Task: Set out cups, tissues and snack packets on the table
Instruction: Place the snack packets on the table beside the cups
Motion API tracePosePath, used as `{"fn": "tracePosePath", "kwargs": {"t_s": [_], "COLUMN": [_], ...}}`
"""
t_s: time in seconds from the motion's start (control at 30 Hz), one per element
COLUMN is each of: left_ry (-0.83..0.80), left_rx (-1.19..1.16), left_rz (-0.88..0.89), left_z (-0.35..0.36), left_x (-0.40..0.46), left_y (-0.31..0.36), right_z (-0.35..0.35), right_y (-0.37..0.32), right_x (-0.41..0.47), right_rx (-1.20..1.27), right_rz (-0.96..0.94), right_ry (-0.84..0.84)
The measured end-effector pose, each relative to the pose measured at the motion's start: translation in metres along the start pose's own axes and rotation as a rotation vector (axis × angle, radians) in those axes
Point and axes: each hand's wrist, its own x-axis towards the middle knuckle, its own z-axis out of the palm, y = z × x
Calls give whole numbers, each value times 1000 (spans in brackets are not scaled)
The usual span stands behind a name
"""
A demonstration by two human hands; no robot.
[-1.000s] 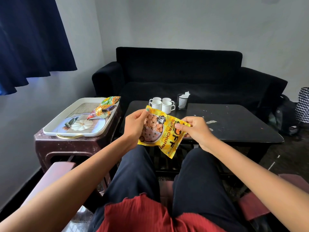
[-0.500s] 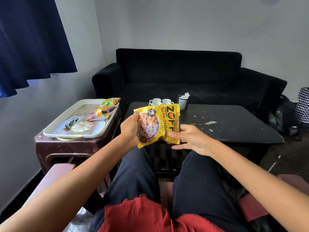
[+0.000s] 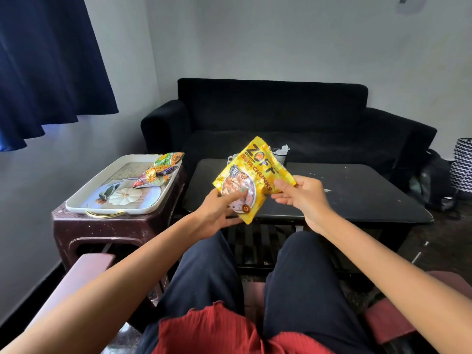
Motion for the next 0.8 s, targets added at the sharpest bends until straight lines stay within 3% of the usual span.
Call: {"fn": "tracePosePath", "kwargs": {"t_s": [0.17, 0.33, 0.67, 0.8], "left_ry": [-100, -153, -168, -78], "left_rx": [-47, -28, 31, 42], "left_rz": [-12, 45, 76, 10], "left_z": [10, 13, 16, 17], "left_x": [1, 3, 4, 5], "left_y": [-12, -14, -22, -35], "right_z": [-3, 0, -1, -1], "right_y": [-11, -16, -17, -22], "right_x": [1, 2, 5, 6], "right_rx": [-67, -129, -183, -284], "right_rz": [-154, -158, -184, -238], "right_ry": [61, 114, 202, 193]}}
